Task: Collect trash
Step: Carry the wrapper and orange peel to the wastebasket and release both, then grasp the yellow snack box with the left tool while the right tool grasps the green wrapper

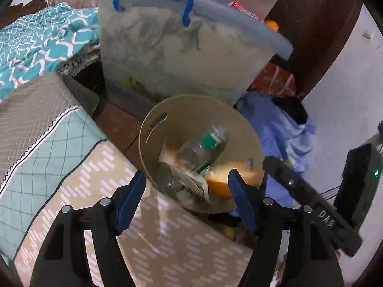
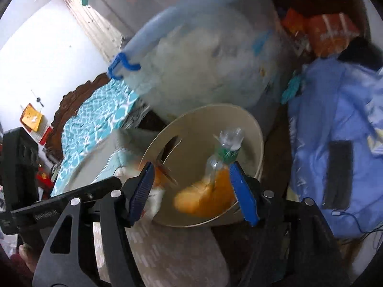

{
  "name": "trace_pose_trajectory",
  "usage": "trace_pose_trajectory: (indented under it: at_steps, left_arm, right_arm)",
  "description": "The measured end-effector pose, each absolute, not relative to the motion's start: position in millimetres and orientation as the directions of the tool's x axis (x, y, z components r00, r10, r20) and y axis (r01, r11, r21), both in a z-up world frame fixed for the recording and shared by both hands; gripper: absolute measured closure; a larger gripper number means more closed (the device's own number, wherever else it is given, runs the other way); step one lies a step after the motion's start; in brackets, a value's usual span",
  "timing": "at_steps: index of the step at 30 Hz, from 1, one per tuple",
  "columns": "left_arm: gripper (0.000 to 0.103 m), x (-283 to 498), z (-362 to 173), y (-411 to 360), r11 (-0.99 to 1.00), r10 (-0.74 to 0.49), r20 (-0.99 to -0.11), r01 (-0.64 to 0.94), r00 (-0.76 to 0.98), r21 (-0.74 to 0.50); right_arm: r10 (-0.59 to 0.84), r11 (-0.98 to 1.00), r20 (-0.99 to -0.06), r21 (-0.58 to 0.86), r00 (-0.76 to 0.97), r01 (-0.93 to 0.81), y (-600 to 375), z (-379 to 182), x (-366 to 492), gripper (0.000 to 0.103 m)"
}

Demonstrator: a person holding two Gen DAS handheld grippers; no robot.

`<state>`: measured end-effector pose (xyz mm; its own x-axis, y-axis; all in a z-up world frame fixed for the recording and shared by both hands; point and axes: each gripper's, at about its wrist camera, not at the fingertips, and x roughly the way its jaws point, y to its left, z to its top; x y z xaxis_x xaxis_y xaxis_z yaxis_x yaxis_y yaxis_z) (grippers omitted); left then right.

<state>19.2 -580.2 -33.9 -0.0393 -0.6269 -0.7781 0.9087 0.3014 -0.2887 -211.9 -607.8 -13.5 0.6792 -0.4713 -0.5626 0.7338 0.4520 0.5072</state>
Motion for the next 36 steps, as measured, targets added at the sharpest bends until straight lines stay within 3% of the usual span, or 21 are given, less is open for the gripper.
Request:
trace_pose_trajectory:
  at_steps: [8, 18, 21, 22, 23, 24, 27, 32, 34, 36]
  left_arm:
    - [0.035, 24, -18, -508, 0.315, -0.663, -0.748, 0.897, -0.027, -0.311]
    - [0.035, 62, -24, -322, 0.537, -0.614, -0.769, 0.809, 0.179, -0.24]
    - [0.034, 85, -24, -262, 0.685, -0.532, -0.78, 0.709, 0.329, -0.168]
    - [0.031, 96, -25, -243, 0.753, -0.474, -0.787, 0.645, 0.394, -0.13]
    - [0.021, 106, -27, -227, 0.815, -0.407, -0.793, 0.573, 0.453, -0.091]
    - [0.013, 115, -29, -216, 0.857, -0.355, -0.795, 0.512, 0.493, -0.065]
    - [0.011, 136, -41, -196, 0.91, -0.298, -0.814, 0.407, 0.499, -0.084]
    - [0.009, 149, -60, -207, 0.92, -0.268, -0.829, 0.386, 0.491, -0.069]
    - [0.011, 150, -60, -207, 0.918, -0.264, -0.83, 0.393, 0.49, -0.06]
    - [0.025, 150, -58, -204, 0.915, -0.277, -0.824, 0.397, 0.494, -0.069]
  right_arm:
    - [-0.504, 0.467, -0.502, 0.525, 0.702, 0.711, -580, -2, -211, 0.036]
    - [-0.264, 0.68, -0.504, 0.508, 0.823, 0.529, -498, 9, -112, 0.036]
    - [-0.159, 0.757, -0.528, 0.478, 0.834, 0.446, -462, 11, -70, 0.036]
    - [-0.129, 0.777, -0.54, 0.466, 0.832, 0.423, -451, 11, -57, 0.036]
    - [-0.096, 0.8, -0.557, 0.45, 0.825, 0.397, -438, 10, -41, 0.036]
    - [-0.072, 0.817, -0.571, 0.436, 0.818, 0.376, -426, 9, -28, 0.032]
    - [0.005, 0.894, -0.618, 0.355, 0.786, 0.274, -385, 7, 30, 0.015]
    - [0.007, 0.949, -0.683, 0.234, 0.731, 0.21, -349, -2, 102, 0.009]
    - [-0.003, 0.958, -0.719, 0.197, 0.695, 0.208, -342, -6, 126, 0.009]
    - [0.026, 0.961, -0.745, 0.201, 0.666, 0.188, -336, -12, 137, 0.009]
